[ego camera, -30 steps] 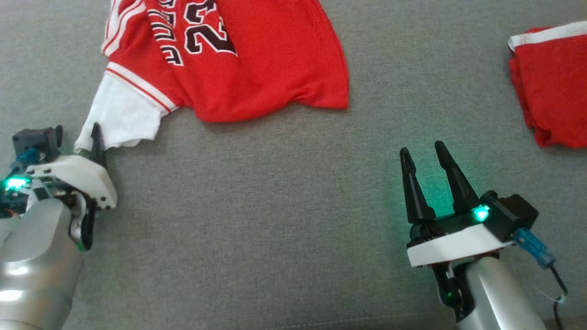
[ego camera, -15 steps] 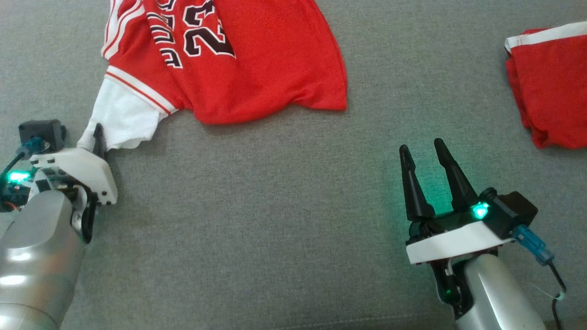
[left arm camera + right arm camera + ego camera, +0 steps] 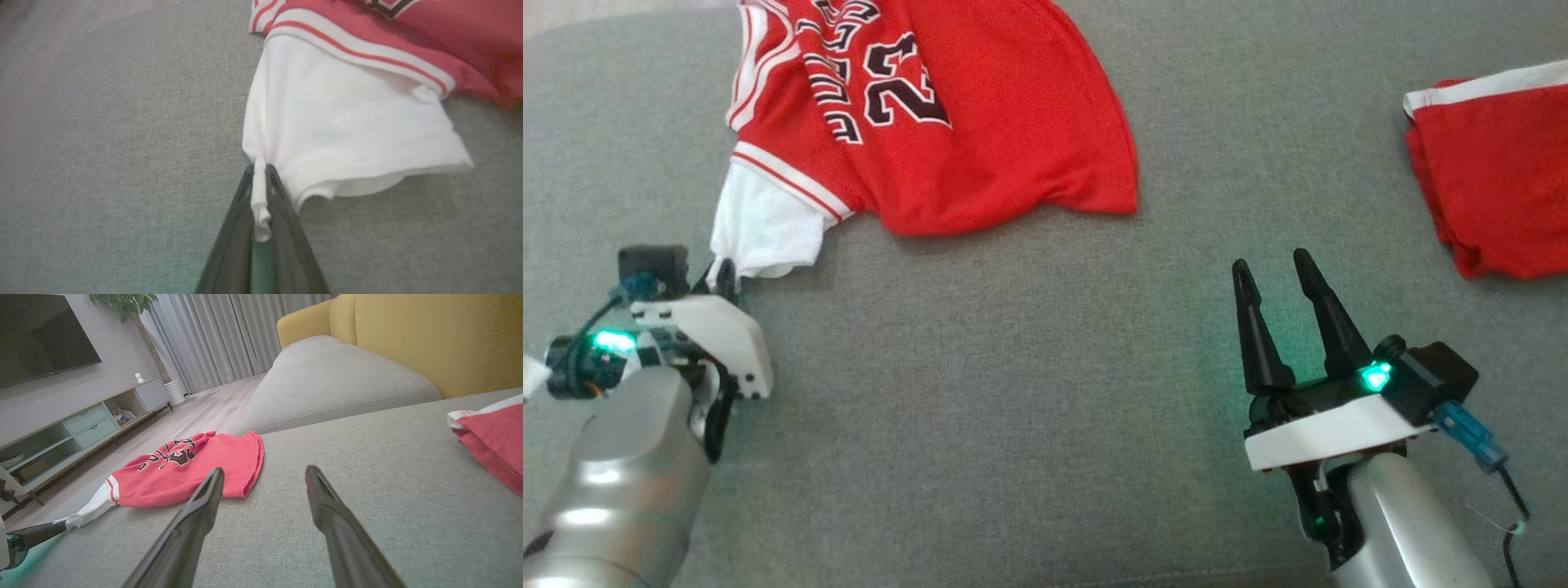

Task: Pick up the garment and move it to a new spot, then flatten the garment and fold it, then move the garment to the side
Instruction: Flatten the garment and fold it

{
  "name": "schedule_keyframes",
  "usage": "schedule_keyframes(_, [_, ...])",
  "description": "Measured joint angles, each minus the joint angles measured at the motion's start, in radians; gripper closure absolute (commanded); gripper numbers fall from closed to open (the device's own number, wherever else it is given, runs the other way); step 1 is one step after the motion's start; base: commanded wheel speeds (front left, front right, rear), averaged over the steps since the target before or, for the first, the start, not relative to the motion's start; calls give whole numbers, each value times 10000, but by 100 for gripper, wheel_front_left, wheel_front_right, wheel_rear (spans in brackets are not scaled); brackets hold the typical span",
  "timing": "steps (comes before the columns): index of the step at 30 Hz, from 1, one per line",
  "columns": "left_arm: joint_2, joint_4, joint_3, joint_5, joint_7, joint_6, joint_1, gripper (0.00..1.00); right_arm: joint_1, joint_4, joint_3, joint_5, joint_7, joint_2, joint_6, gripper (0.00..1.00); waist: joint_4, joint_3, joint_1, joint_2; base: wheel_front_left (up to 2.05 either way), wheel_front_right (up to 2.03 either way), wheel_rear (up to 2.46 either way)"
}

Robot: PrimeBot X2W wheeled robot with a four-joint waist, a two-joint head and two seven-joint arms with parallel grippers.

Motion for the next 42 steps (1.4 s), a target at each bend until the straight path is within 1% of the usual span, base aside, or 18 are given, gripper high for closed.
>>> schedule_keyframes(4, [-117, -334, 8, -19, -874, 71, 352, 100, 1, 75, -100, -19, -2, 0, 0, 0, 172, -161, 0, 0, 0, 0, 0])
schedule_keyframes(9, [-257, -1315, 178, -13, -2161, 267, 427, 100, -113, 307, -150, -374, 79, -2, 0, 0, 592, -254, 0, 0, 0, 0, 0])
schedule_keyframes(12, [-244, -2036, 222, 107, -2458, 443, 411, 100, -597, 500, -182, -627, 621, -2, 0, 0, 889, -254, 1, 0, 0, 0, 0])
schedule_keyframes(15, [-228, -2803, 249, 324, -2560, 604, 413, 100, -1363, 957, -186, -608, 1407, -4, 0, 0, 1160, -233, 1, 0, 0, 0, 0])
schedule_keyframes(20, [-226, -3793, 270, 585, -2600, 859, 457, 100, -2724, 2744, -587, -336, 2840, -15, 0, 0, 1532, -183, 2, 0, 0, 0, 0])
schedule_keyframes(24, [-263, -4259, 270, 742, -2602, 913, 623, 100, -3703, 4353, -857, -148, 3308, -42, 0, 0, 1770, -162, 2, 0, 0, 0, 0])
schedule_keyframes(32, [-341, -4775, 305, 882, -2629, 938, 933, 100, -4877, 6675, -525, 196, 3390, -59, 0, 0, 2041, -99, 2, 0, 0, 0, 0])
schedule_keyframes(37, [-351, -4849, 462, 978, -2629, 940, 933, 100, -5545, 7478, 104, 449, 3388, -163, 0, 0, 2141, -23, 2, 0, 0, 0, 0])
schedule_keyframes(38, [-351, -4849, 462, 978, -2629, 940, 933, 100, -5545, 7478, 104, 449, 3388, -163, 0, 43, 2141, -23, 2, 0, 0, 0, 0])
schedule_keyframes(39, [-351, -4844, 474, 999, -2629, 940, 933, 100, -5644, 7605, 244, 562, 3390, -171, 0, 100, 2157, -16, 2, 0, 0, 0, 0])
schedule_keyframes(42, [-355, -4782, 483, 1043, -2629, 940, 934, 100, -5792, 7906, 537, 803, 3304, -186, 0, 100, 2174, -35, 1, 0, 0, 0, 0])
